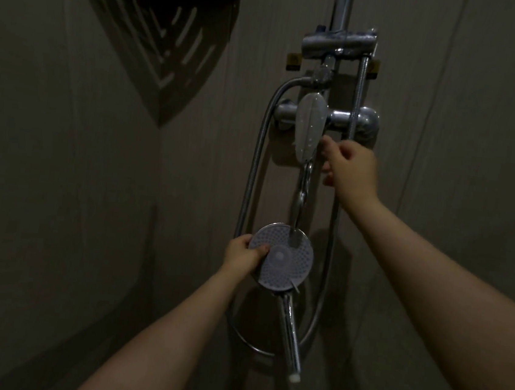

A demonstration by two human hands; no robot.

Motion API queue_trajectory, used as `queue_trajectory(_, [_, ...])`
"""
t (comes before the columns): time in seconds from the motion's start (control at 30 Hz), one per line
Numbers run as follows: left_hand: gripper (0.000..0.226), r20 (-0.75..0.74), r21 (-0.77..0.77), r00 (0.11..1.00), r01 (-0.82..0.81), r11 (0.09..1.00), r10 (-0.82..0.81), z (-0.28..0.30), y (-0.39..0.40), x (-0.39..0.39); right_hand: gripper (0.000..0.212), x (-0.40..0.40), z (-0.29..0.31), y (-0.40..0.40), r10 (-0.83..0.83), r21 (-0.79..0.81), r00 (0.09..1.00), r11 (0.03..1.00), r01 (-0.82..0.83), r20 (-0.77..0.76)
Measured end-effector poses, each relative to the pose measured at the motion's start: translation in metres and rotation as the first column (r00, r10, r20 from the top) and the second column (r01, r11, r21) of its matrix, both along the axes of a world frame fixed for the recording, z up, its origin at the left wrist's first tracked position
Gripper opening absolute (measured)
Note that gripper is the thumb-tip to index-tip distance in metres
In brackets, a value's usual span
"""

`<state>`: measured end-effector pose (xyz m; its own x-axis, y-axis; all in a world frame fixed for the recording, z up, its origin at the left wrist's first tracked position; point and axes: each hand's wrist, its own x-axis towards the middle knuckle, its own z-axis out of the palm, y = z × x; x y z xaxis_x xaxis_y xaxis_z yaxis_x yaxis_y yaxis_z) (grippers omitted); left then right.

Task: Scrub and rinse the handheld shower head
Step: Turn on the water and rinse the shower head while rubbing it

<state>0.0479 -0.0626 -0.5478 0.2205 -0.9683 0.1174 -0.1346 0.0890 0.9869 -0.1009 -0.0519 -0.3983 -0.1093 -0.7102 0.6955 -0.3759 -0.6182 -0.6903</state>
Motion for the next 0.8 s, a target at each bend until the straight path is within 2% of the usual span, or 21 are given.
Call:
queue_trajectory(0.1, [0.027, -0.006, -0.017, 1.000, -0.018, 1.000, 0.017, 0.002, 0.000, 0.002, 0.026, 0.012, 0.022, 0.003, 0.056, 0.042, 0.987, 0.998, -0.050, -0.149])
queue_trajectory(0.23, [0.025, -0.029, -0.042, 0.999, -0.030, 0.999, 0.029, 0.005, 0.001, 0.008, 0.021, 0.018, 0.036, -0.003, 0.109, 0.141, 0.994, 0.985, -0.103, -0.033])
queue_trajectory(0.33, [0.025, -0.068, -0.063, 0.996, -0.068, 0.996, 0.063, 0.009, 0.002, 0.012, 0.006, 0.017, 0.030, -0.004, 0.183, 0.187, 0.980, 0.968, -0.167, -0.075])
queue_trajectory(0.4, [0.024, -0.082, -0.064, 0.995, -0.070, 0.995, 0.065, 0.010, 0.001, 0.014, 0.020, 0.016, 0.021, -0.007, 0.239, 0.210, 0.967, 0.954, -0.216, -0.093])
queue_trajectory(0.43, [0.024, -0.080, -0.064, 0.995, -0.063, 0.996, 0.058, 0.011, 0.002, 0.016, 0.020, 0.017, 0.017, -0.007, 0.243, 0.207, 0.967, 0.953, -0.222, -0.079])
queue_trajectory(0.5, [0.025, -0.061, -0.068, 0.997, -0.056, 0.996, 0.052, 0.012, 0.003, 0.018, 0.006, 0.021, 0.011, -0.007, 0.200, 0.193, 0.976, 0.964, -0.181, -0.087])
queue_trajectory(0.53, [0.026, -0.057, -0.071, 0.997, -0.056, 0.996, 0.052, 0.013, 0.004, 0.020, 0.008, 0.022, 0.008, -0.009, 0.160, 0.197, 0.981, 0.971, -0.138, -0.105])
queue_trajectory(0.63, [0.027, -0.039, -0.088, 0.997, -0.069, 0.994, 0.065, 0.016, 0.006, 0.026, 0.026, 0.022, -0.001, -0.008, -0.011, 0.160, 0.977, 0.986, 0.045, -0.211])
queue_trajectory(0.7, [0.027, -0.029, -0.099, 0.996, -0.084, 0.992, 0.082, 0.018, 0.006, 0.032, 0.039, 0.022, -0.014, 0.002, -0.129, 0.060, 0.971, 0.988, 0.143, -0.199])
queue_trajectory(0.8, [0.026, -0.067, -0.130, 0.989, -0.136, 0.982, 0.129, 0.021, 0.006, 0.041, 0.041, 0.026, -0.058, 0.021, -0.217, 0.044, 0.927, 0.969, 0.241, -0.306])
